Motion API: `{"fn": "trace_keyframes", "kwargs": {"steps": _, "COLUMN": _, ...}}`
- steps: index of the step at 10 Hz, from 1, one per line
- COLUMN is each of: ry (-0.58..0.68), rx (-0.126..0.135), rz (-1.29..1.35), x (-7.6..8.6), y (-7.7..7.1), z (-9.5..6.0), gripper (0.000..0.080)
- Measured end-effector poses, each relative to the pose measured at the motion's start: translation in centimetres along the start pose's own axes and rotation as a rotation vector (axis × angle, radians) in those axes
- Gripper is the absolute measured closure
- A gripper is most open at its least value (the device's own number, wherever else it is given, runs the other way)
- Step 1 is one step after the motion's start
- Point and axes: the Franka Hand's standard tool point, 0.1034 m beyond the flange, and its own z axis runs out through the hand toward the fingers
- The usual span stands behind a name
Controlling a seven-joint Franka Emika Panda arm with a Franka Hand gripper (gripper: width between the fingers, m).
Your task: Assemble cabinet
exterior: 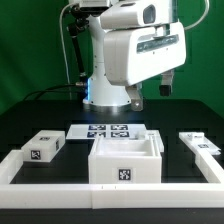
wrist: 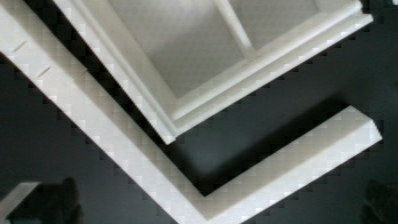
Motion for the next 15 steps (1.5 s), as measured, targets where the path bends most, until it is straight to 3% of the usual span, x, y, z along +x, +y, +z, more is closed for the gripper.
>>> {"fn": "trace_keyframes", "kwargs": {"steps": 8, "ry": -0.003, "rx": 0.000, "rz": -0.001, "x": -0.1, "y": -0.1, "z": 0.1, "gripper": 0.0001}}
{"fn": "trace_keyframes", "kwargs": {"steps": 9, "ry": 0.006, "rx": -0.015, "rz": -0.059, "x": -0.4, "y": -0.2, "z": 0.5, "gripper": 0.0001}}
{"fn": "trace_keyframes", "kwargs": {"steps": 10, "ry": 0.008, "rx": -0.027, "rz": -0.125, "x": -1.0, "y": -0.8, "z": 1.1, "gripper": 0.0001}}
{"fn": "trace_keyframes", "kwargs": {"steps": 13, "ry": -0.056, "rx": -0.030, "rz": -0.315, "x": -2.2, "y": -2.5, "z": 2.6, "gripper": 0.0001}}
{"fn": "trace_keyframes", "kwargs": {"steps": 15, "ry": -0.055, "rx": -0.031, "rz": -0.309, "x": -2.3, "y": -2.3, "z": 2.5, "gripper": 0.0001}}
